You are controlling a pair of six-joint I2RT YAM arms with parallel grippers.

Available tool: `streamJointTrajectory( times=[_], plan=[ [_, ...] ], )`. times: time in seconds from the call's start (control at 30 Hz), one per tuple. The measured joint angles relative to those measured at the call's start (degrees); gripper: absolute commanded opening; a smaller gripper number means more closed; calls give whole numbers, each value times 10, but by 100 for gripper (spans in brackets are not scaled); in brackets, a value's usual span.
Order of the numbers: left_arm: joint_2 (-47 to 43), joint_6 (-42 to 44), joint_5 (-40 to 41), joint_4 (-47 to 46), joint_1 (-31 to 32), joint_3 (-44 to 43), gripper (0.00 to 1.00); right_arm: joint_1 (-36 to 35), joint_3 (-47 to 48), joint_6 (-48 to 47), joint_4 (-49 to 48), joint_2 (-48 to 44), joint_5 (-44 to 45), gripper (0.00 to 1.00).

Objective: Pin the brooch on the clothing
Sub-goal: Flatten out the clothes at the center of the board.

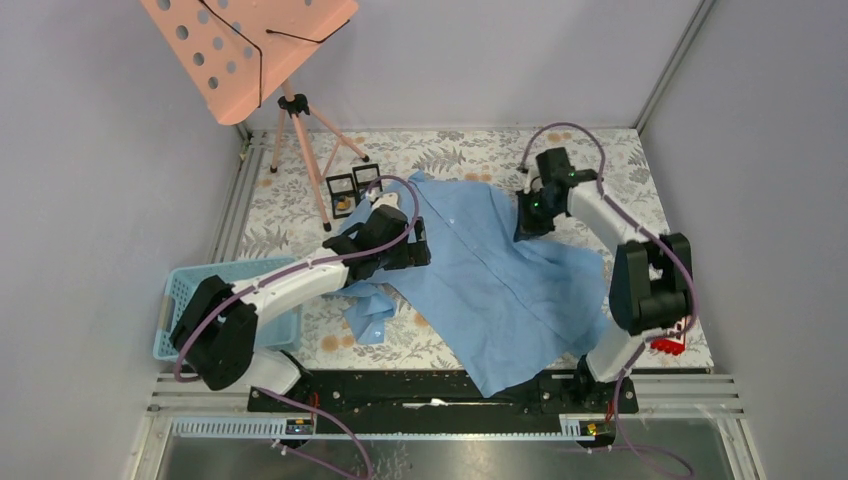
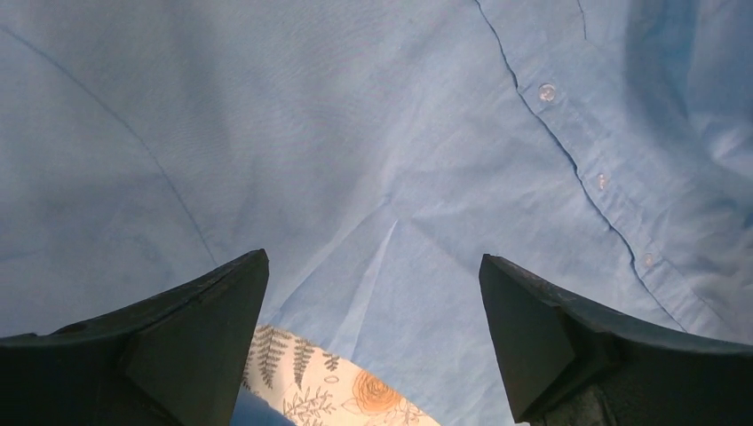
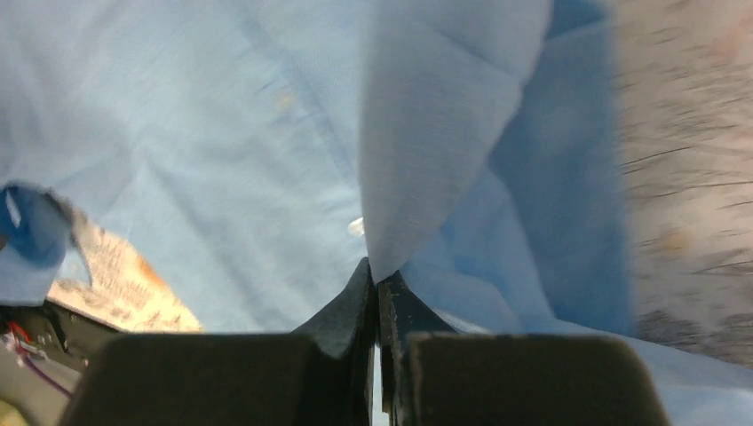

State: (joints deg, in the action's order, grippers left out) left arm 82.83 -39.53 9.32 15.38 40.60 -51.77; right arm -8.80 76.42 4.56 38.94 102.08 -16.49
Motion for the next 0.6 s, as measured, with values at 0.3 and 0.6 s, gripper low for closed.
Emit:
streamJointTrajectory(
  times=[0.3,0.6],
  plan=[
    [-89,-34,5,3,-17,51,99,-233,-184,114,-90,-166,72,0],
    [-146,-60,15,9,-47,99,99,-443,-263,254,-166,-215,181,52]
  ],
)
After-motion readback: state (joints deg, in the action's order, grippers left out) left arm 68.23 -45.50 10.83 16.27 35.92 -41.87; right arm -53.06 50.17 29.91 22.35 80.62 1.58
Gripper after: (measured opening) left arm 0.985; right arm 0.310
